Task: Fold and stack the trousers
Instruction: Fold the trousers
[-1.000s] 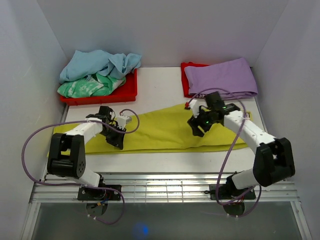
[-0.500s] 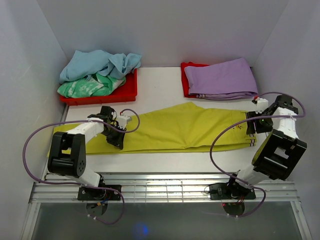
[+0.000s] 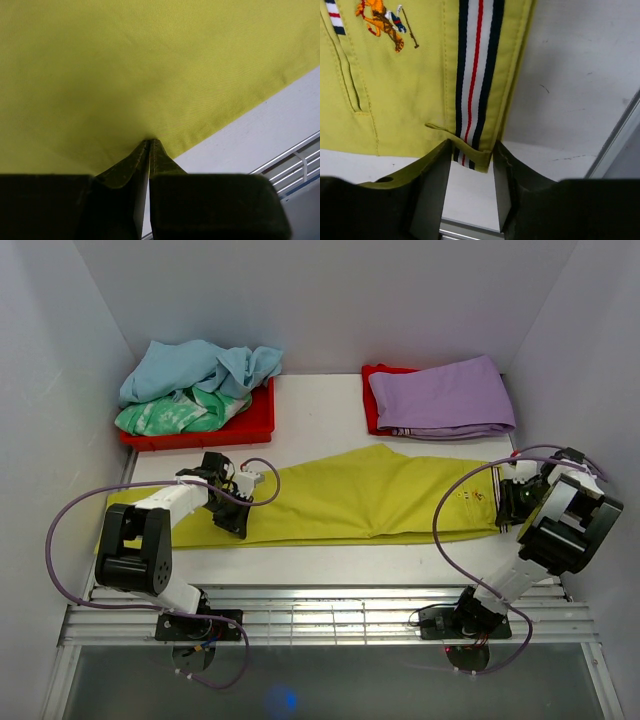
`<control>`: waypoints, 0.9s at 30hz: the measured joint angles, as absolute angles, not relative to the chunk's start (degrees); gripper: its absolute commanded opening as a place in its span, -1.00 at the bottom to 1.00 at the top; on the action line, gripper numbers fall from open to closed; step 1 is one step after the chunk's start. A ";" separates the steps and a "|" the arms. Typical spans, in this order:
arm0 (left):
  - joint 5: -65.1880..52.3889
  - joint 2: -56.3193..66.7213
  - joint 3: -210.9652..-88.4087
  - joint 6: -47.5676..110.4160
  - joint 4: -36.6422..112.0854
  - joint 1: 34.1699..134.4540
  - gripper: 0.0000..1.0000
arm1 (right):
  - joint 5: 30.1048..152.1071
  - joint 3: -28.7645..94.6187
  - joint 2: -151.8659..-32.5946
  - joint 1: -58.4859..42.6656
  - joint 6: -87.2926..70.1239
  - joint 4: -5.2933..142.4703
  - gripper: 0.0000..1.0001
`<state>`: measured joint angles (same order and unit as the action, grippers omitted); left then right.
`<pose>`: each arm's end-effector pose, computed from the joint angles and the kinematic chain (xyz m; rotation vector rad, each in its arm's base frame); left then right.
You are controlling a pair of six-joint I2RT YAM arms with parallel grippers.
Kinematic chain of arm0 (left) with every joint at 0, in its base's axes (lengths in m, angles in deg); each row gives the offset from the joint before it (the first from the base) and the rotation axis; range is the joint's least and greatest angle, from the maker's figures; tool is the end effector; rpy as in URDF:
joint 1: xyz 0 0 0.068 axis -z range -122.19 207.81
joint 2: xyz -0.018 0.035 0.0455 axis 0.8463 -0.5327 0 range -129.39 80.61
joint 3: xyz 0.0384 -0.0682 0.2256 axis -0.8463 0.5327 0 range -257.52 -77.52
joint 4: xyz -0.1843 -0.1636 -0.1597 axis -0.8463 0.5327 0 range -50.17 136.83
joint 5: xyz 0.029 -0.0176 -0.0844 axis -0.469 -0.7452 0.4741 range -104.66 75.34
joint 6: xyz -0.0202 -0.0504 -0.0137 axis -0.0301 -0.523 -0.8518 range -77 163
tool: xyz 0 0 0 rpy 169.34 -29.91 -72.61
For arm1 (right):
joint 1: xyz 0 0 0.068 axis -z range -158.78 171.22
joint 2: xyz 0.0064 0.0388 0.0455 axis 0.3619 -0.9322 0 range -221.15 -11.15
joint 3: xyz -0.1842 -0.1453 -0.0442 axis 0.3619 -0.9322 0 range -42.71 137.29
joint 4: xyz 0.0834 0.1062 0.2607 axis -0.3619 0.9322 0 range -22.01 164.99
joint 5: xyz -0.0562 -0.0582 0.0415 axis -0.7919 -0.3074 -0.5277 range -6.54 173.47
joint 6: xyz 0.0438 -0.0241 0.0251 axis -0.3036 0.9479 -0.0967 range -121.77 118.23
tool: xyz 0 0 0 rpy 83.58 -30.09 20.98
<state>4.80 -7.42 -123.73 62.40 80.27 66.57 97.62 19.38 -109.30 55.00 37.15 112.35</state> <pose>0.2699 -0.0546 0.0912 0.7476 2.8414 -0.4834 0.2810 -0.1767 0.1141 -0.1579 2.8536 0.1441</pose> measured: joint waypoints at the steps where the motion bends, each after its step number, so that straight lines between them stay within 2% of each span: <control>1: 4.78 -7.42 -123.71 62.40 80.27 66.59 -0.63 | 98.12 19.38 -109.49 55.13 37.21 112.55 -0.66; 2: 4.76 -7.42 -123.67 62.38 80.23 66.59 -0.63 | 98.40 19.53 -109.49 55.24 37.26 112.75 -0.84; 10: 4.58 -7.07 -122.75 62.14 79.59 66.59 -0.68 | 99.30 23.62 -107.92 58.80 41.96 119.11 -0.84; 16: 4.61 -7.03 -122.62 61.94 79.20 66.68 -0.70 | 97.20 20.34 -103.11 59.70 47.88 121.47 -0.84; 19: 4.65 -6.98 -122.64 62.12 79.22 66.68 -0.66 | 95.13 17.48 -104.45 59.50 49.93 120.33 0.06; 20: 4.69 -6.92 -122.62 62.29 79.24 66.68 -0.51 | 94.45 17.37 -105.19 59.46 50.54 120.55 0.48; 22: 5.66 -6.00 -122.62 63.23 79.27 66.72 -0.31 | 94.89 17.96 -105.58 59.26 51.86 120.83 0.64; 23: 6.16 -5.24 -122.42 63.84 79.31 66.83 -0.10 | 95.78 19.18 -105.58 58.97 52.32 121.75 0.65; 26: 7.47 -3.09 -122.18 66.86 80.12 67.24 0.24 | 99.37 26.09 -105.47 55.96 52.27 124.20 0.62; 27: 7.80 -1.85 -122.25 68.02 80.27 67.22 0.48 | 100.50 28.73 -105.34 54.21 51.90 124.26 0.60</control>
<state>7.80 -1.85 -122.25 68.02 80.27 67.22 100.50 28.73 -105.34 54.21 51.90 124.26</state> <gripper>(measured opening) 0.592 0.817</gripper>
